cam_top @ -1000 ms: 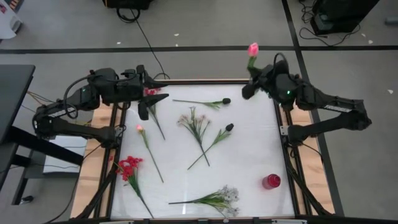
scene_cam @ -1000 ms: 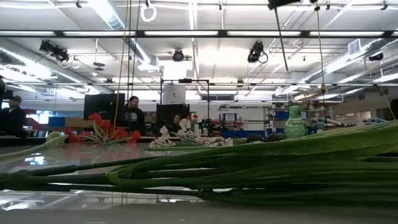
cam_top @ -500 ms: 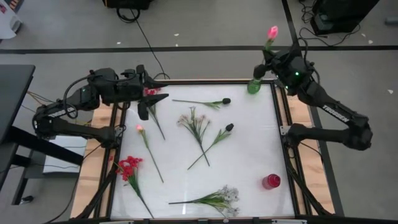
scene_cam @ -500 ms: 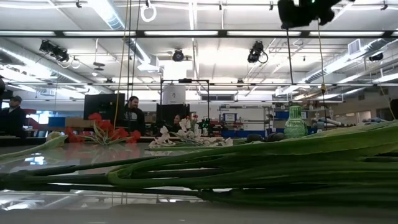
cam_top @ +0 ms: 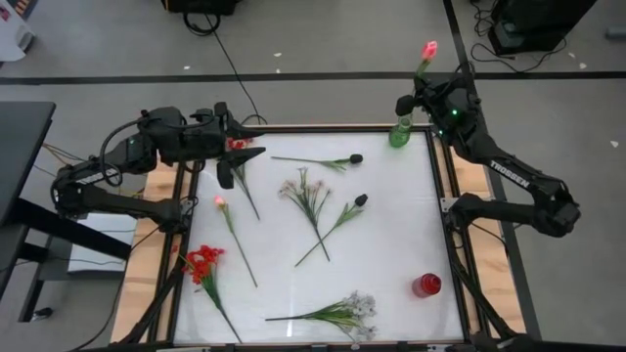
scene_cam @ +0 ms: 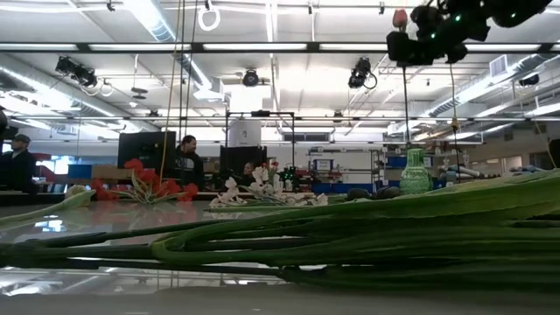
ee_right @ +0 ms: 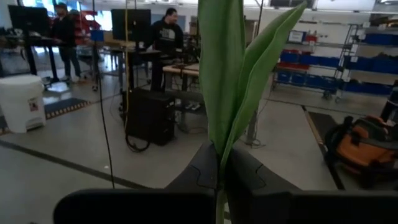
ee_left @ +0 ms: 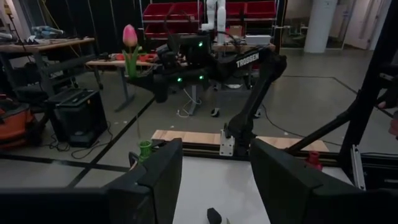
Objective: Sort flowers into vase by color
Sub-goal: Put the right pink flower into the green vase
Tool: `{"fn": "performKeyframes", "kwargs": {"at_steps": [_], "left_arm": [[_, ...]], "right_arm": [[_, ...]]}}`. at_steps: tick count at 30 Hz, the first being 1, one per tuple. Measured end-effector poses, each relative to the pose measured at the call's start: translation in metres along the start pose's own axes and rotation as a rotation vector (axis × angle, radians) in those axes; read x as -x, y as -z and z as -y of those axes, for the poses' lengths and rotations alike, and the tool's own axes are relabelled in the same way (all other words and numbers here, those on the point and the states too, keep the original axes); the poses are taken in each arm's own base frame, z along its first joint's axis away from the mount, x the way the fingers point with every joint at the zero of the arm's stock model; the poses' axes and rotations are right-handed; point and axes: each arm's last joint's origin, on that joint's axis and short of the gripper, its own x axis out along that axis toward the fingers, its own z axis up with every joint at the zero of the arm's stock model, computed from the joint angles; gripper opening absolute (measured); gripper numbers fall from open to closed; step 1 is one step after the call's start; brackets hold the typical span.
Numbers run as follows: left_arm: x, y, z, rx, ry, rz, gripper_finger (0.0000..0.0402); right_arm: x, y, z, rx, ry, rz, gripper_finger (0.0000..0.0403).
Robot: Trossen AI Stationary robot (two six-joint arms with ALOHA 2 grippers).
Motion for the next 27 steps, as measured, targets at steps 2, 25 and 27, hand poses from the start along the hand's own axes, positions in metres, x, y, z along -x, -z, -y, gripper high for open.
{"fn": "performKeyframes", "kwargs": {"at_steps": [2,25,27], "left_arm": [[0.000,0.000,0.000,0.000,0.000,0.000,0.0194],[0.000,0.000,0.000,0.000,0.000,0.000,0.0194],[0.000,0.000,0.000,0.000,0.000,0.000,0.0194]], "right_arm": [[-0.004,0.007,0.000,0.000,0.007,-0.026,0.0016],[-0.018,0.065,0.008,-0.059,0.096,-0.174,0.0037],[-0.021,0.070,0.008,-0.075,0.092,-0.192,0.0038]]}}
